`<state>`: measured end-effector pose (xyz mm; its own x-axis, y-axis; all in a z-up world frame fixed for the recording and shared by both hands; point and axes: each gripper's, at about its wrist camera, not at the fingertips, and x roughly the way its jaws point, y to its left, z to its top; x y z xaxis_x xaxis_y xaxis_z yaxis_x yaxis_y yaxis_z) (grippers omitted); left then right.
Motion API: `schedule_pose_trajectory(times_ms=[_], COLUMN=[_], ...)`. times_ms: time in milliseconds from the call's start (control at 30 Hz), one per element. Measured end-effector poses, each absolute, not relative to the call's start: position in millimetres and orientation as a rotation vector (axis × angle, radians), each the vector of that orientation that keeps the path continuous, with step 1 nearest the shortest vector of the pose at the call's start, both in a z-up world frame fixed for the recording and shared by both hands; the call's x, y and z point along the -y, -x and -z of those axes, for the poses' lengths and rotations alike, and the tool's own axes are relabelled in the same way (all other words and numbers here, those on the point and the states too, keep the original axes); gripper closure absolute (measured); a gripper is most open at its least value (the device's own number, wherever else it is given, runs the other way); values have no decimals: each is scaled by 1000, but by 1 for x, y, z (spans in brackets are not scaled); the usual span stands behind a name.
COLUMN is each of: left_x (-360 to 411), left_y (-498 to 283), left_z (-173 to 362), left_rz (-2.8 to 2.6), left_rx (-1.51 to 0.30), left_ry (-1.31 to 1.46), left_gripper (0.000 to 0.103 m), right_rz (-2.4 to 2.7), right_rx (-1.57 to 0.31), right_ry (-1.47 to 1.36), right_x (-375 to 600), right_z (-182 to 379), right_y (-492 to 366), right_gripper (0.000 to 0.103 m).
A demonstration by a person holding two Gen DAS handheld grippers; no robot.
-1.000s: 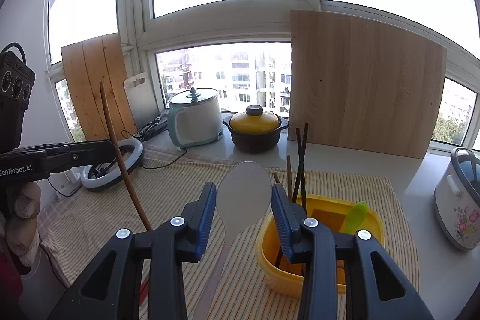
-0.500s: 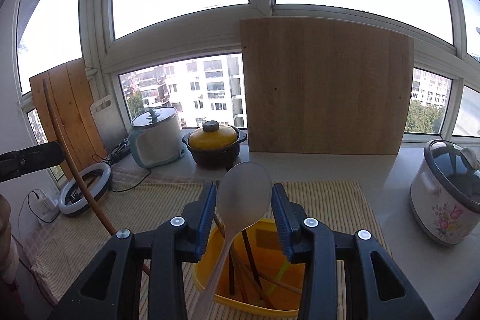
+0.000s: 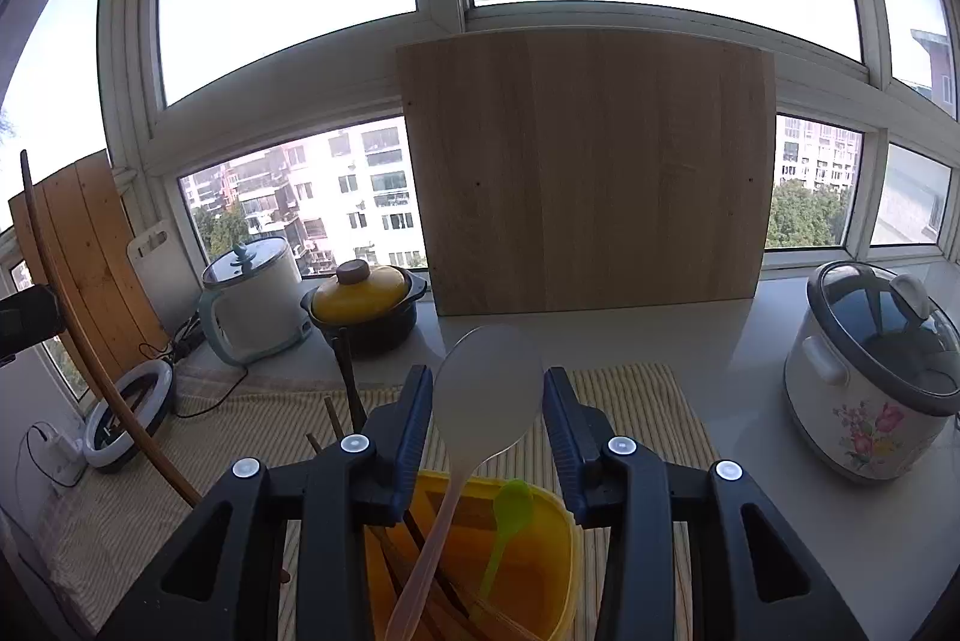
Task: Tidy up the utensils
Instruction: 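Carry chopstick and clear spoon over the yellow container and open both tools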
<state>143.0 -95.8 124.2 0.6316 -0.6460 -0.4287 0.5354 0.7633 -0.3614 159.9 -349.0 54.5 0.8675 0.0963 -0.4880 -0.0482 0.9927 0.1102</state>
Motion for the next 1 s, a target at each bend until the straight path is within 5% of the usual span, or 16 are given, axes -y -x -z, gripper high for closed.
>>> schedule_pose_trajectory(times_ms=[1000], left_x=[132], left_y=[-163], left_z=[-65], left_rz=[664], left_rx=[-714], left_ry=[186], left_gripper=[101], right_rz=[-57], right_rx=[-593], right_ry=[-118], right_x=[356], right_z=[-19], right_y=[-167], right_gripper=[64])
